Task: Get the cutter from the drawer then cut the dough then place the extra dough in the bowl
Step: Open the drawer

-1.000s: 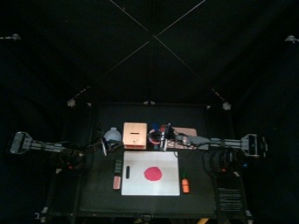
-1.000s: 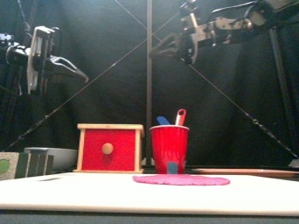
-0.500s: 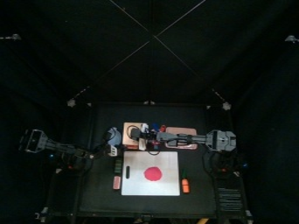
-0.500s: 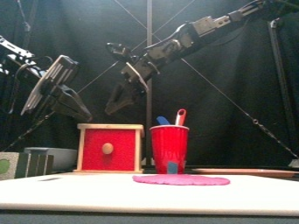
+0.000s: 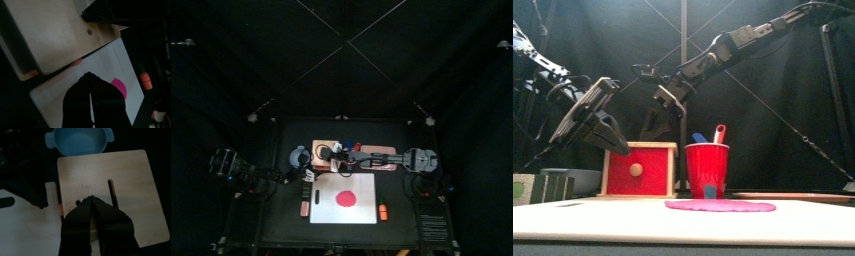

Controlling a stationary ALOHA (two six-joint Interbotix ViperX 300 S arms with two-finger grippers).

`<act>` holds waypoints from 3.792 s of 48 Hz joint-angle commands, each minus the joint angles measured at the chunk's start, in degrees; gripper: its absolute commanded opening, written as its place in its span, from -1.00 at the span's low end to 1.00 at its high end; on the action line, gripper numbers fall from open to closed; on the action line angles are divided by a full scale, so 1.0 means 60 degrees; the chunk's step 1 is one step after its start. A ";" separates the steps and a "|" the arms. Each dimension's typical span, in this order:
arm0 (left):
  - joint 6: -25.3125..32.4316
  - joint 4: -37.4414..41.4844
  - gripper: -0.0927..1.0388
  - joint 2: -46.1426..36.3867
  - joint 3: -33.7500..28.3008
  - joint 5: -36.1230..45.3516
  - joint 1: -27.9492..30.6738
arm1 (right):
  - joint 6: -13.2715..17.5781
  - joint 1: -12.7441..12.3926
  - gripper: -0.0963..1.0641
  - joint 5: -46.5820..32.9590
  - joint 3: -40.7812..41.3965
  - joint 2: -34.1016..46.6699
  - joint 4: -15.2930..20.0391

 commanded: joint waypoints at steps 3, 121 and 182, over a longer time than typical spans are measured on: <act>-0.0015 -0.0396 0.25 0.0000 -0.0264 -0.0059 -0.0015 | 0.0000 -0.0015 -0.78 0.0176 0.0117 -0.0088 -0.0161; 0.0015 -0.1348 -0.07 0.1963 -0.1143 -0.0952 -0.0894 | 0.0190 -0.0029 -0.78 0.0366 0.0249 -0.0044 -0.0278; 0.0015 -0.1890 -0.08 0.2300 -0.1641 -0.0776 -0.2607 | 0.0176 -0.0073 -0.78 0.0381 0.0234 0.0073 -0.0396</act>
